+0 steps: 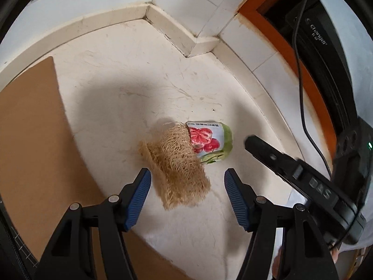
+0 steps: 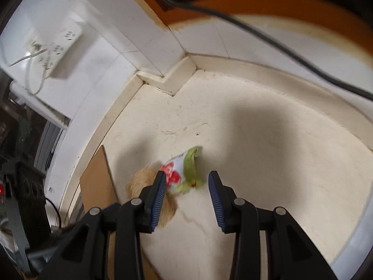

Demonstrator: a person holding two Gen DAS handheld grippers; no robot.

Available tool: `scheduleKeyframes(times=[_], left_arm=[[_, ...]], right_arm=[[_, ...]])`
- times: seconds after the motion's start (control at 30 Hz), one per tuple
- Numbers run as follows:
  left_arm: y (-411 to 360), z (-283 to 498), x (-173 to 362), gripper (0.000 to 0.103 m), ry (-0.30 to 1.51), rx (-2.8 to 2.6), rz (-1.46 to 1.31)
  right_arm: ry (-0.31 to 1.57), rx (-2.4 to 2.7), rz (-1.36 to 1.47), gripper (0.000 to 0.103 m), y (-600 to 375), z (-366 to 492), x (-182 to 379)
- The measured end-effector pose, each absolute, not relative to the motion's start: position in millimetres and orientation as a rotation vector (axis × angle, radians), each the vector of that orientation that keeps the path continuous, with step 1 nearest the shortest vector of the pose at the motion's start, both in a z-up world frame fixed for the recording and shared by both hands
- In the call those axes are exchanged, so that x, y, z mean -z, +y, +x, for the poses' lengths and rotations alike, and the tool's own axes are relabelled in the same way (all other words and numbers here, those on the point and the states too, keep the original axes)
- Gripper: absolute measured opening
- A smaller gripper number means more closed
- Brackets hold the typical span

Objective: Collect trash
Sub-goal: 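Grasp the brown loofah scrubber with the left tool while the right grasps the snack pack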

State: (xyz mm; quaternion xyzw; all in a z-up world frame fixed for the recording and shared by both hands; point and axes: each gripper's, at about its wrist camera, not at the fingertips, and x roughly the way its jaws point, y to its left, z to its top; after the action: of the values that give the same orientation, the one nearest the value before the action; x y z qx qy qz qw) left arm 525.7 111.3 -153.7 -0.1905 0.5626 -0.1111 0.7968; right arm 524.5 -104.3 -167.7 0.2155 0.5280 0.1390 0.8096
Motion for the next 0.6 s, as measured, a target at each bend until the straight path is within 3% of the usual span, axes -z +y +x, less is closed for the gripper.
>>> scheduleKeyframes(times=[0.2,0.3,0.4,0.6], left_arm=[[104,535,167,0.064,1.225,0.246,-0.399],[102,536,172,0.064,1.231,0.242,-0.401],[101,537,179,0.047,1.247,0.242,-0.412],[100,528,177,0.032,1.223,0.264,-0.424]], right_arm=[[1.168,-0.302,0.466,0.038,-93,547,192],[1.187,-0.313,0.464,0.030,-87,553,202],[1.192,-0.350,0.487,0.020,-84,553,205],[1.134,-0.353,0.457,0.009,-88,534,187]])
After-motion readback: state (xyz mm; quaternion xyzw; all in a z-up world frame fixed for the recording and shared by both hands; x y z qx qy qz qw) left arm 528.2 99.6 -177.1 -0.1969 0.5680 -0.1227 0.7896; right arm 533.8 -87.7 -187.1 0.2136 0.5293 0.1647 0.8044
